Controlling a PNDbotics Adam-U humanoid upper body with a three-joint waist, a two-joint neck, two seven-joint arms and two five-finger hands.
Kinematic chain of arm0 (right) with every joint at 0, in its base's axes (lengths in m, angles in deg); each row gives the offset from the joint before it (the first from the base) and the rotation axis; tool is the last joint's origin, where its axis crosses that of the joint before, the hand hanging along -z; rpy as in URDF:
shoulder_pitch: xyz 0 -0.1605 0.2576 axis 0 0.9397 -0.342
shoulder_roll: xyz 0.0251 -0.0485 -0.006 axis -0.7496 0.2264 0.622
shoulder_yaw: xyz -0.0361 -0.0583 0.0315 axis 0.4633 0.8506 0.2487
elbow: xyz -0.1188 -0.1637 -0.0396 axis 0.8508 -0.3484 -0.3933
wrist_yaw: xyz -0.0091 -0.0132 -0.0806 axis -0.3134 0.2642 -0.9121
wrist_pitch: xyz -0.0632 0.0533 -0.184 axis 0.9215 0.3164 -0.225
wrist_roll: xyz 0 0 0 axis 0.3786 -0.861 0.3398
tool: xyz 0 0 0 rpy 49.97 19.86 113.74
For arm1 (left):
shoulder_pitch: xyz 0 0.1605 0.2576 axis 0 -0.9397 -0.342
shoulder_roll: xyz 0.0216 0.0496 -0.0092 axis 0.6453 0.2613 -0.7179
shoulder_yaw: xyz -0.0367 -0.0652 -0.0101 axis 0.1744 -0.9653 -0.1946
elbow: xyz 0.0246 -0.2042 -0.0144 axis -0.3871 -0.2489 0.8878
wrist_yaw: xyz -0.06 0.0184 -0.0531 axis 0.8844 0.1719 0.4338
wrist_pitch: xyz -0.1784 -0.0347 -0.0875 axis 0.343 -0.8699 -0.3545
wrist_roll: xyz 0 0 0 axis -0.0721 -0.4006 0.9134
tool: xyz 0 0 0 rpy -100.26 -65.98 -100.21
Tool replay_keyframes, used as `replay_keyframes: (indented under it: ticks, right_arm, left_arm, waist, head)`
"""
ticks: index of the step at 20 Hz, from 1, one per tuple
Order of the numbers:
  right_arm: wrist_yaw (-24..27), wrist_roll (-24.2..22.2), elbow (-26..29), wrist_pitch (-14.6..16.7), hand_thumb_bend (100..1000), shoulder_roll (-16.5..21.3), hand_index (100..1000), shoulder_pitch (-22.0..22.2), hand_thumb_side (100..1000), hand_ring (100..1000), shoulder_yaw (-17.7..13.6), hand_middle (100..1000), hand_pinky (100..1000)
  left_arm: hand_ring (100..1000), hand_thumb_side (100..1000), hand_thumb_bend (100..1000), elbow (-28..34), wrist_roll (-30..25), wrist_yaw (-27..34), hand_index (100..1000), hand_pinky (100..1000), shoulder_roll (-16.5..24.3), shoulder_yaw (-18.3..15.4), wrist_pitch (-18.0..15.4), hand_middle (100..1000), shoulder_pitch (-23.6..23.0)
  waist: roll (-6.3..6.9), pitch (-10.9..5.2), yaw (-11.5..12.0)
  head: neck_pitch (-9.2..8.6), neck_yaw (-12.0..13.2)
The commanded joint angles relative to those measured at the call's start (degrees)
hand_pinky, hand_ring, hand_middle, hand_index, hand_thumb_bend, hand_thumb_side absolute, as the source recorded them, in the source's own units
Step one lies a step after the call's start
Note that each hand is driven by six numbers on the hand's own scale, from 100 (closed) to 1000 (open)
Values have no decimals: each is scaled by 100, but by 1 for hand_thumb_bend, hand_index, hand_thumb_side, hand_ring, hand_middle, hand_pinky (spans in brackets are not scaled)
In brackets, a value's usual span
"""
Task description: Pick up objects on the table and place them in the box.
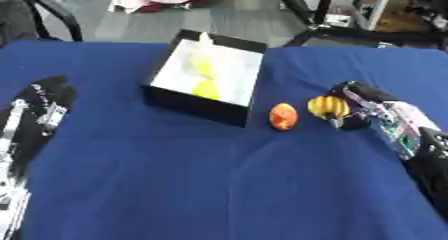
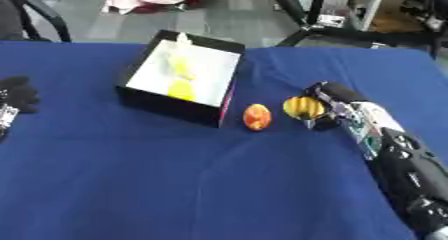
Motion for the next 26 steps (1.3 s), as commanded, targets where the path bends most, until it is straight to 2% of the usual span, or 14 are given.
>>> replay_keyframes:
  ticks: [1, 7, 10, 13, 18, 21, 22, 23, 24, 25, 26]
  right_arm:
    - [259, 224, 370, -41, 100, 208, 369, -183, 100, 718, -7, 550, 787]
    - [996, 157, 998, -179, 100, 218, 356, -660, 100, 712, 86, 545, 785]
    - [1120, 69, 1079, -244, 100, 95, 360, -974, 100, 711, 135, 547, 786]
    - [1067, 24, 869, -281, 100, -165, 367, -1269, 100, 711, 122, 550, 787]
    - [788, 48, 214, -201, 100, -724, 386, -1599, 100, 713, -6, 557, 789]
    - [490, 181, -141, -211, 100, -1005, 452, -1719, 100, 716, -76, 568, 790]
    - [402, 222, -219, -188, 100, -1088, 563, -1739, 100, 726, -80, 592, 794]
    - [298, 256, -284, -156, 100, -1170, 577, -1753, 100, 727, -74, 595, 794]
    - [190, 285, -333, -123, 100, -1238, 655, -1758, 171, 737, -65, 619, 797]
    - [80, 316, -373, -93, 100, -1296, 694, -1758, 244, 742, -59, 634, 799]
    - [-18, 344, -407, -60, 144, -1343, 741, -1751, 365, 748, -54, 652, 801]
  left_arm:
    - [677, 769, 585, 79, 3, 9, 816, 689, 55, -46, 15, 643, 47]
    - [676, 772, 580, 83, -25, 22, 816, 693, 27, -20, 6, 642, 59]
    - [675, 772, 578, 86, -42, 28, 816, 694, 9, -3, 2, 641, 77]
    - [675, 772, 576, 85, -78, 43, 815, 695, -37, 33, -9, 641, 121]
    - [675, 772, 575, 87, -180, 81, 816, 695, -144, 127, -40, 641, 215]
    - [675, 771, 576, 96, -238, 101, 815, 695, -183, 178, -56, 640, 272]
    - [675, 771, 575, 98, -249, 105, 815, 695, -192, 187, -58, 640, 285]
    - [674, 771, 575, 100, -259, 108, 815, 695, -201, 195, -60, 640, 298]
    - [674, 771, 575, 100, -266, 110, 815, 695, -209, 201, -61, 640, 307]
    - [674, 772, 575, 101, -272, 112, 816, 695, -216, 207, -61, 640, 314]
    - [674, 771, 576, 101, -277, 113, 815, 695, -221, 211, -62, 640, 318]
  waist:
    - [-25, -52, 1]
    - [-26, -47, 55]
    - [-24, -43, 120]
    - [-8, -34, 228]
    - [43, 10, 497]
    - [72, 36, 657]
    - [75, 43, 695]
    - [77, 50, 729]
    - [77, 56, 754]
    - [77, 61, 773]
    - [76, 66, 786]
  head:
    - [-8, 13]
    - [-8, -18]
    - [-8, -59]
    - [-8, -151]
    - [-8, -393]
    - [-8, -558]
    - [-8, -608]
    - [-8, -651]
    - [-8, -680]
    - [-8, -701]
    - [-8, -717]
